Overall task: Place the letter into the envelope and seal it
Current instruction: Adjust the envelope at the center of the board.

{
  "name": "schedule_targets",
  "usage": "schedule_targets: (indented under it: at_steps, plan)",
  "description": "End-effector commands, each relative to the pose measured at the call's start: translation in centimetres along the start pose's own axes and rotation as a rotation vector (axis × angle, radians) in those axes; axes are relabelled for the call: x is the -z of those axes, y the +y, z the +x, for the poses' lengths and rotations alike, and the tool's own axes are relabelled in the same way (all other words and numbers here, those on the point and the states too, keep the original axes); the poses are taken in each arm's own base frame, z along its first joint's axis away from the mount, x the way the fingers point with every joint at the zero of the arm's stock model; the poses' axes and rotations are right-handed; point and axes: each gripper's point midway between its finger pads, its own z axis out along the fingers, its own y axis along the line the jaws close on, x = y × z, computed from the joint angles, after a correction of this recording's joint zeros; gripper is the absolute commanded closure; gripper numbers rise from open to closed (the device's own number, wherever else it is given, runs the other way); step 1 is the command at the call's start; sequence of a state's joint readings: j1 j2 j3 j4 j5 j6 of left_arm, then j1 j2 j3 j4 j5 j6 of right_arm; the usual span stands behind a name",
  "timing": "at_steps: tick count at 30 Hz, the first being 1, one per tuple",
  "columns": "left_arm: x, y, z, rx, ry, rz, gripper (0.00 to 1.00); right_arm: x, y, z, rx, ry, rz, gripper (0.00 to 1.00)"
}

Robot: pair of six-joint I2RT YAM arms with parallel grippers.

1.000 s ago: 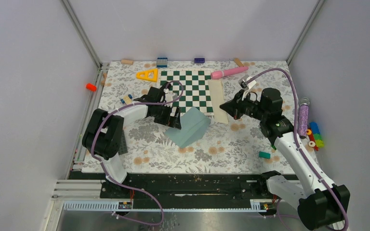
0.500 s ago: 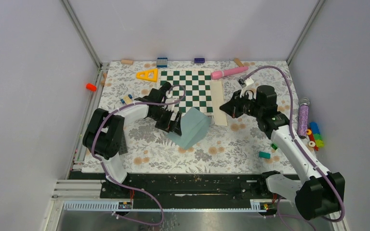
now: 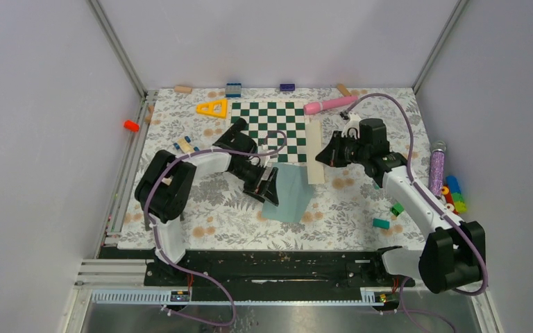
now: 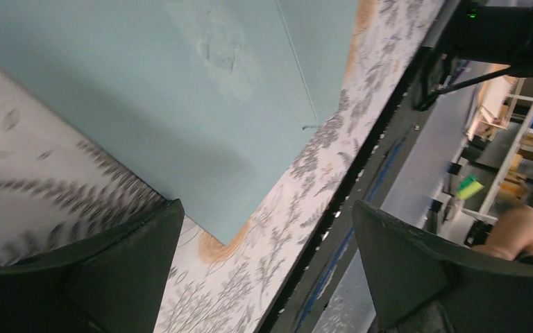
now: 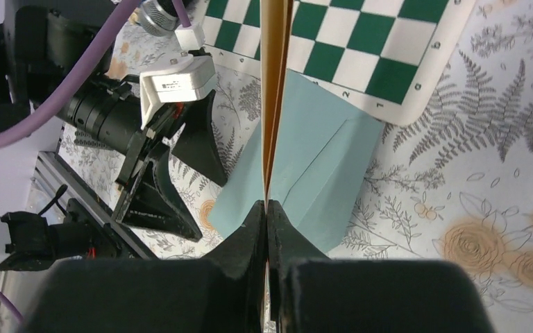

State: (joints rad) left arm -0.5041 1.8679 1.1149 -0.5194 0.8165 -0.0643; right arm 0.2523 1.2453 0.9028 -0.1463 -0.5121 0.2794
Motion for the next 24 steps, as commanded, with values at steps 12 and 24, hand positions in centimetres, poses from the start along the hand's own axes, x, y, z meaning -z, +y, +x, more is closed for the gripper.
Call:
schedule_targets:
  at_steps: [12, 24]
  plan:
    - [-0.1, -2.0, -3.3, -0.104, -0.097, 0.032, 0.01, 0.3, -0.7, 2.3, -0.111, 0.095, 0.035, 1.00]
    - [3.8, -4.5, -9.6, -0.286, -0.319, -0.067, 0.01, -2.6, -2.1, 6.7, -0.270, 0.149, -0.014, 1.00]
